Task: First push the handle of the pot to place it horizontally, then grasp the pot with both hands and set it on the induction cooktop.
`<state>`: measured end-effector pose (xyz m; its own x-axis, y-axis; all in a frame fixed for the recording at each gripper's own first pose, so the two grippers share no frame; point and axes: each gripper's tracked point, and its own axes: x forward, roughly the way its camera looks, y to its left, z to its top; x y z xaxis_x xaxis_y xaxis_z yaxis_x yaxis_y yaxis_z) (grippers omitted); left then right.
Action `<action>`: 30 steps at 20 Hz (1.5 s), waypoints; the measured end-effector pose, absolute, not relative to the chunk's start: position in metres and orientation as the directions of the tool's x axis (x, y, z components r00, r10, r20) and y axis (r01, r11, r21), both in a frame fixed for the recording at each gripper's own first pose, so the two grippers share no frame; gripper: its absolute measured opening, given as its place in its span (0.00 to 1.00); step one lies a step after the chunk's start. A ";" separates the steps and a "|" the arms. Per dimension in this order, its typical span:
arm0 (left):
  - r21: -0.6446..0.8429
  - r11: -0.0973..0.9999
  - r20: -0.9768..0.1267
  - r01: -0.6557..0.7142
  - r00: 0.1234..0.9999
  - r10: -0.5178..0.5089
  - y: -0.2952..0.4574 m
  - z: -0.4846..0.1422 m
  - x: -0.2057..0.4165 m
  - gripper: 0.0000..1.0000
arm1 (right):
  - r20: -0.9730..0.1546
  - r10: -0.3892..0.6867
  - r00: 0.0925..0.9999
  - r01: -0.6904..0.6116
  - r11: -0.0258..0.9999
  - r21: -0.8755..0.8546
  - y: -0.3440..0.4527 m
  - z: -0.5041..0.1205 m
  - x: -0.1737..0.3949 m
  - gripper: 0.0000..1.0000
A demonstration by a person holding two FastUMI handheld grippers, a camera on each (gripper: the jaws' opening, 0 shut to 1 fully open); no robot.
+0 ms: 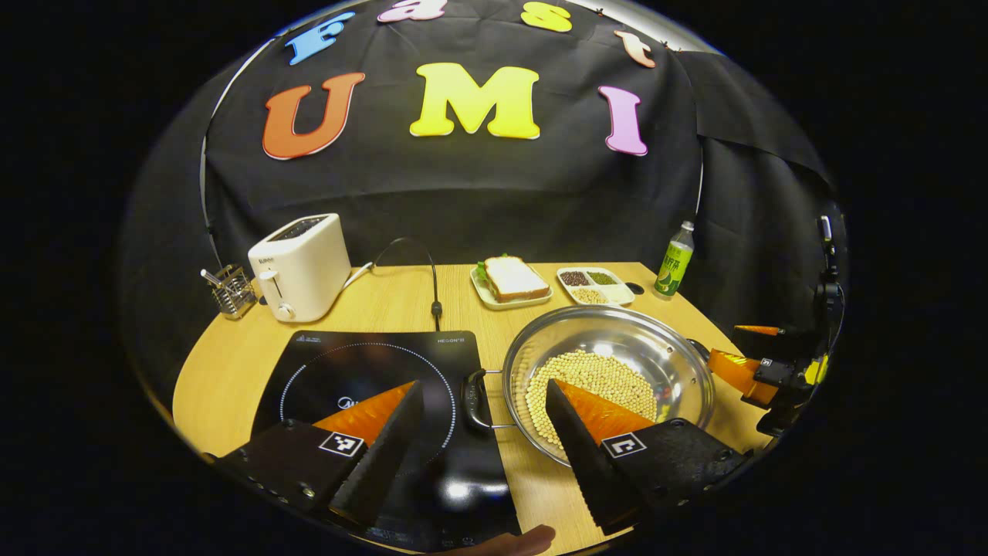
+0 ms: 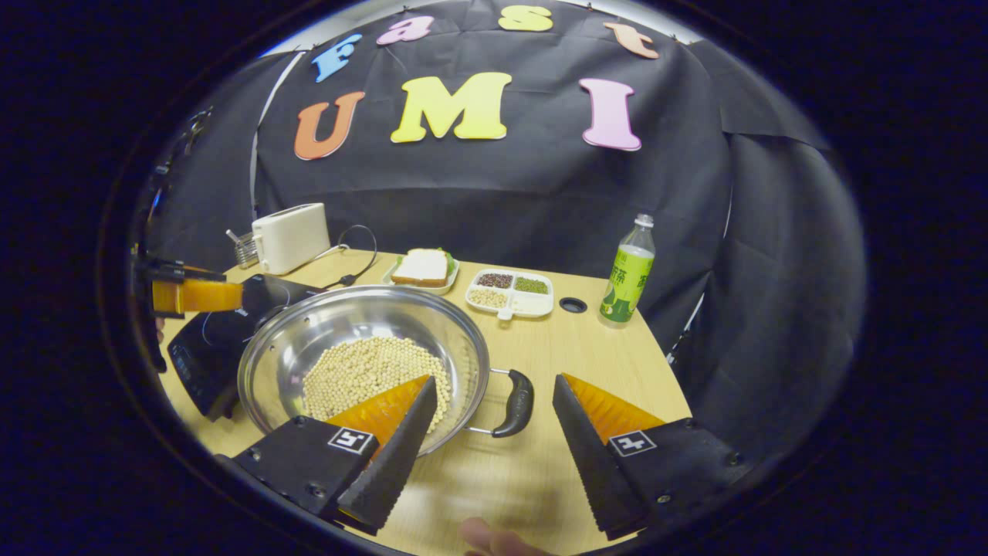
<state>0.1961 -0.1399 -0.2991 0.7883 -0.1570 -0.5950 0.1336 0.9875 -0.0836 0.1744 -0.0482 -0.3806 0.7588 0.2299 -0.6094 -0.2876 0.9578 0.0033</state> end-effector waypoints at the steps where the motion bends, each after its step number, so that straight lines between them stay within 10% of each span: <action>1: -0.083 0.988 -0.614 0.130 0.774 -0.153 -0.141 -0.308 0.201 0.96 | -0.624 0.221 0.749 -0.267 0.963 0.021 -0.049 -0.386 0.179 0.96; 18: -0.027 0.998 -0.706 0.056 0.706 -0.059 -0.148 -0.366 0.238 0.91 | -0.753 0.210 0.624 -0.188 0.975 0.116 -0.044 -0.446 0.196 0.88; 21: -0.006 0.998 -0.708 0.060 0.705 -0.047 -0.146 -0.367 0.239 0.73 | -0.779 0.253 0.574 -0.162 0.967 0.195 -0.030 -0.457 0.184 0.85; 23: -0.008 0.998 -0.709 0.070 0.703 -0.055 -0.145 -0.367 0.239 0.83 | -0.778 0.246 0.579 -0.141 0.969 0.201 -0.031 -0.457 0.187 0.82; 25: -0.006 0.997 -0.707 0.082 0.704 -0.062 -0.146 -0.368 0.239 0.65 | -0.785 0.222 0.578 -0.112 0.975 0.194 -0.033 -0.457 0.187 0.77; 30: -0.002 0.996 -0.710 0.090 0.701 -0.065 -0.147 -0.366 0.233 0.62 | -0.791 0.184 0.584 -0.058 0.981 0.185 -0.032 -0.455 0.181 0.68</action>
<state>0.2332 -0.1470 -0.3664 0.7010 -0.0648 -0.7102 0.0896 0.9960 -0.0025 0.1813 -0.0325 -0.4548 0.5836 0.1838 -0.7910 -0.0583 0.9810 0.1849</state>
